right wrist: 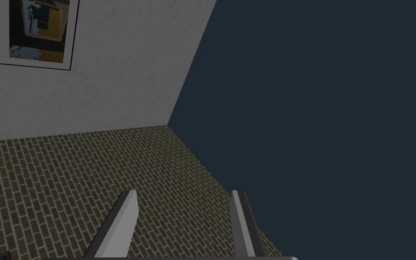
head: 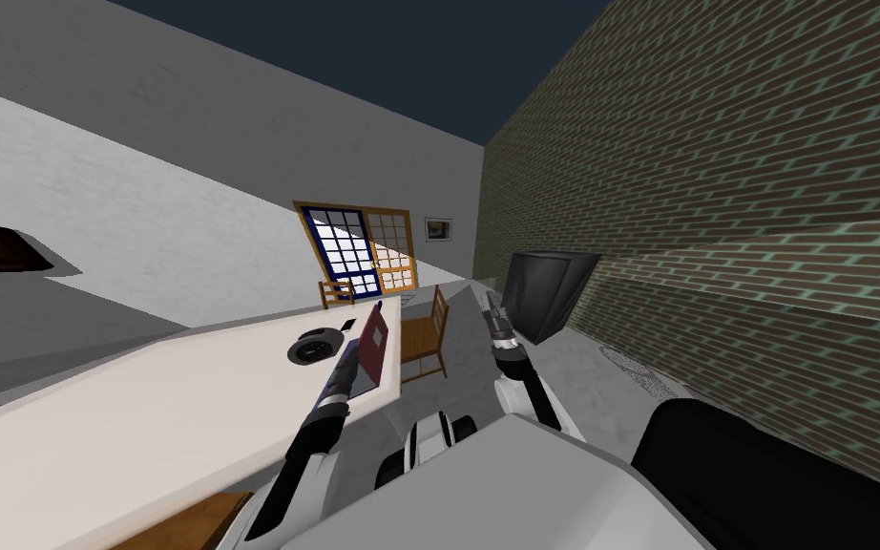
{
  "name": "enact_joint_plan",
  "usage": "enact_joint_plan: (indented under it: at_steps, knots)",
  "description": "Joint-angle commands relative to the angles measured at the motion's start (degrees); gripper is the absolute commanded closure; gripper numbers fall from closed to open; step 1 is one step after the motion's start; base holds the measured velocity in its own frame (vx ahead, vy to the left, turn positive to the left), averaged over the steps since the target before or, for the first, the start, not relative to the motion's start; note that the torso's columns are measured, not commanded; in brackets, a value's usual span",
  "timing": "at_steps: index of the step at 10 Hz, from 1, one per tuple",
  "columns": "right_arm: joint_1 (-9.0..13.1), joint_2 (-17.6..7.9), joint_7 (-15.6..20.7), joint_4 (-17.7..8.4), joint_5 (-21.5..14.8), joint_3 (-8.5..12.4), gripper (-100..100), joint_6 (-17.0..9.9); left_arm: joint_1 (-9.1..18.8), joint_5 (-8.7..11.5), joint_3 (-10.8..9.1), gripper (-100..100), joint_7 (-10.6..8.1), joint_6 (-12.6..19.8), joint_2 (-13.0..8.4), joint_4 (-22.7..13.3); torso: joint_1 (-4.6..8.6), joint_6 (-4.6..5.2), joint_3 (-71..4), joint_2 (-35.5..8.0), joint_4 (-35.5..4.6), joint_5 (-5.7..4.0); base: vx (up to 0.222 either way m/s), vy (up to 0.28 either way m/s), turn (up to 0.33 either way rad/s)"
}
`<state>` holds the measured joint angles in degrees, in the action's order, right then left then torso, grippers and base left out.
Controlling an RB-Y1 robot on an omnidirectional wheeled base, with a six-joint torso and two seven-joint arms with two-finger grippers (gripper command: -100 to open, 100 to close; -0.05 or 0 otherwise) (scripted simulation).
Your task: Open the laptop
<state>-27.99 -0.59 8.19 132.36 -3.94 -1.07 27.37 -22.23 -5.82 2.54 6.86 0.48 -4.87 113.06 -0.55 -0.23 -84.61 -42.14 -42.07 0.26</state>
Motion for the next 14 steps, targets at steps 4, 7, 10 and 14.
enact_joint_plan:
  at_steps: [4,7,10,14]
  knots:
    - [-0.01,0.01,0.0,0.0,0.0,-0.01,0,0.0,2.42,4.28,0.25,100,-4.56,-2.96,2.17,-5.15,0.76,0.32,-0.09,0.09,-0.08,-0.27,-0.015,0.092,0.018]
    - [0.0,0.01,0.0,0.0,0.0,-0.01,0,0.0,3.86,6.42,0.3,100,-6.77,-5.22,2.99,-9.06,0.5,0.24,0.07,-0.19,-0.23,-0.24,-0.028,0.091,0.0]
    - [0.0,0.01,0.0,0.0,0.0,-0.01,0,0.0,6.01,9.63,0.38,100,-10.09,-8.62,4.22,-14.4,0.56,0.26,0.0,-0.09,-0.22,-0.27,-0.018,0.085,0.009]
    - [0.0,0.01,0.0,0.0,0.0,-0.01,0,0.0,8.16,12.84,0.45,100,-13.4,-12.02,5.45,-20.35,0.57,0.25,0.06,-0.17,-0.25,-0.27,-0.02,0.073,0.005]
